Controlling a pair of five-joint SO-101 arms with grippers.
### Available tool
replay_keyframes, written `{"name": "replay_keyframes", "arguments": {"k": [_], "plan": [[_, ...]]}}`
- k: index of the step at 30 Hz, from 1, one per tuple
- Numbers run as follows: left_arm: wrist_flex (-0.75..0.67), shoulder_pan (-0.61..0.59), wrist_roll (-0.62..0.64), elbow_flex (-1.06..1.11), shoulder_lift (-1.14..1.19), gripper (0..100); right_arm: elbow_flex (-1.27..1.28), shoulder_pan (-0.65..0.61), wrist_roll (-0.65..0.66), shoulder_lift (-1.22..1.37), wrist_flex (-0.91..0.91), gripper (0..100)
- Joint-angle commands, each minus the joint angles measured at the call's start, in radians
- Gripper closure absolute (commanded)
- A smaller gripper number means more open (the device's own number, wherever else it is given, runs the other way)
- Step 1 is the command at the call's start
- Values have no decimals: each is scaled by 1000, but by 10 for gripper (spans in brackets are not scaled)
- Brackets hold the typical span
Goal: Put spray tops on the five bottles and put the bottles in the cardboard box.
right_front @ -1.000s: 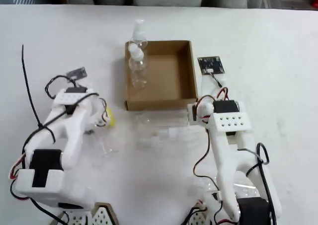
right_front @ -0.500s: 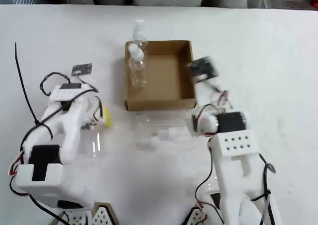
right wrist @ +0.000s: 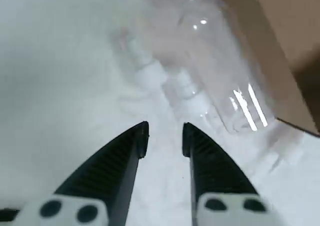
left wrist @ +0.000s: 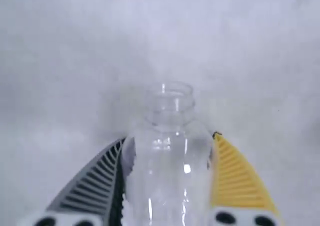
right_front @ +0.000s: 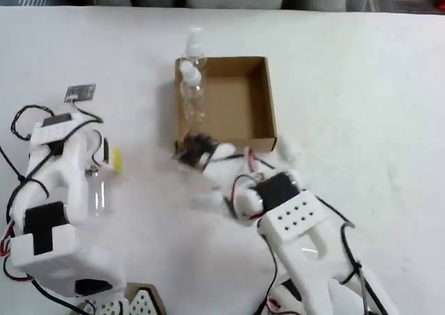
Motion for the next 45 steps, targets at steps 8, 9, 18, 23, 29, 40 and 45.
{"name": "replay_keyframes", "arguments": {"k": [8, 9, 18, 23, 29, 40, 45], "plan": [[20, -35, -20, -81, 1, 980, 77, -136, 394, -15, 2, 815], [20, -35, -20, -81, 1, 980, 83, -137, 408, -15, 2, 786], [20, -31, -20, -81, 2, 980, 115, -153, 419, 108, -171, 758], [18, -16, -21, -80, 2, 980, 44, -160, 417, 289, -213, 760], [17, -16, -21, -80, 2, 980, -2, -159, 417, 429, -255, 762], [17, -12, -21, -77, 2, 980, -5, -104, 417, 507, -337, 762], [17, -12, -21, -77, 2, 980, -6, -104, 417, 512, -337, 828]]}}
